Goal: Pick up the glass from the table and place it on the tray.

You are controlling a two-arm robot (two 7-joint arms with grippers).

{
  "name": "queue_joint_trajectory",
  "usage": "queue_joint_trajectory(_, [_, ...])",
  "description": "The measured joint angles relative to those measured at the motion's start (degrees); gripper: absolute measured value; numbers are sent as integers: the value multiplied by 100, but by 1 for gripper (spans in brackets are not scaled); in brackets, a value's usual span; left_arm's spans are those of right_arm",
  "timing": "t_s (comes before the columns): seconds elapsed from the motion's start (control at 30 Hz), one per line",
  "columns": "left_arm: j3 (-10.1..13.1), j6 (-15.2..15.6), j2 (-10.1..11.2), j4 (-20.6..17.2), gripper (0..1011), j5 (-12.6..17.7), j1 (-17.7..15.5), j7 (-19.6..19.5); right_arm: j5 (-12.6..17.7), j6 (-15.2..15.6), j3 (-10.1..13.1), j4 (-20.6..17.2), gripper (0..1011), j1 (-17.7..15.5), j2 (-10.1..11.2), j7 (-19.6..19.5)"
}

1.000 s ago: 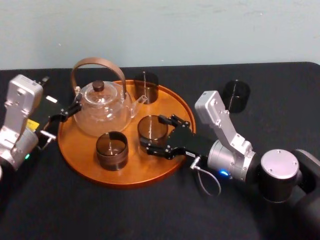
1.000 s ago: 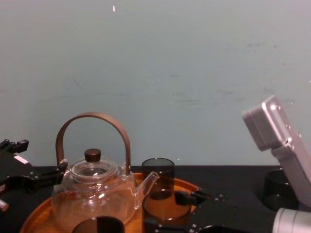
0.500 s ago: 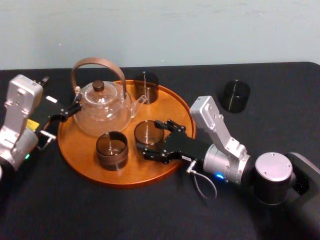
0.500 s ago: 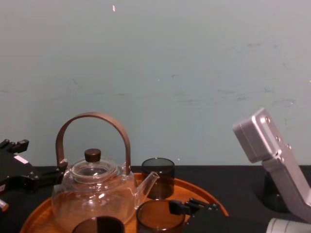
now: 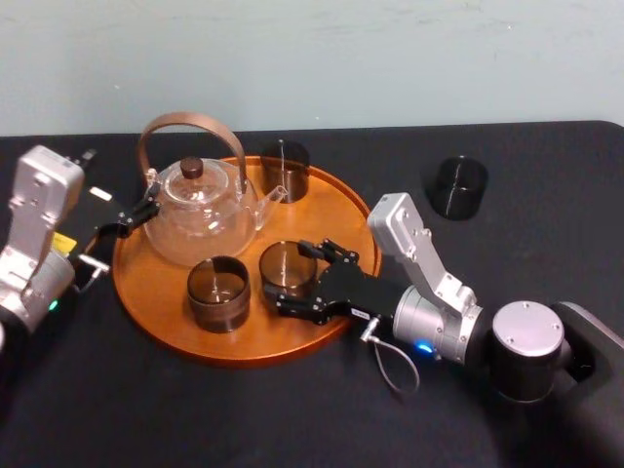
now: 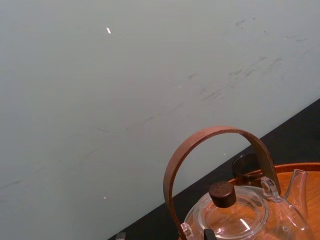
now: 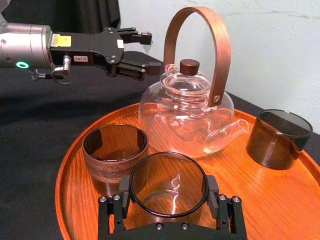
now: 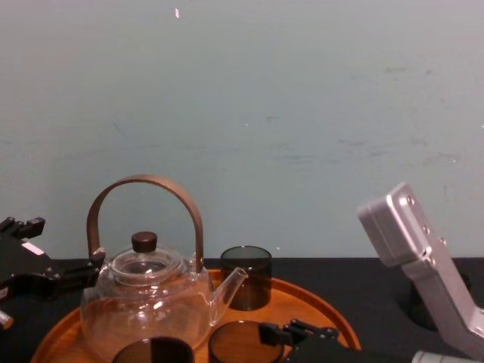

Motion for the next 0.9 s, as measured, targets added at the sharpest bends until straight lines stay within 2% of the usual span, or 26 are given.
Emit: queue_joint_trajectory(0.9, [0, 0, 0, 0, 1010, 0, 0, 0, 52, 3, -42, 229, 903, 62, -101, 40])
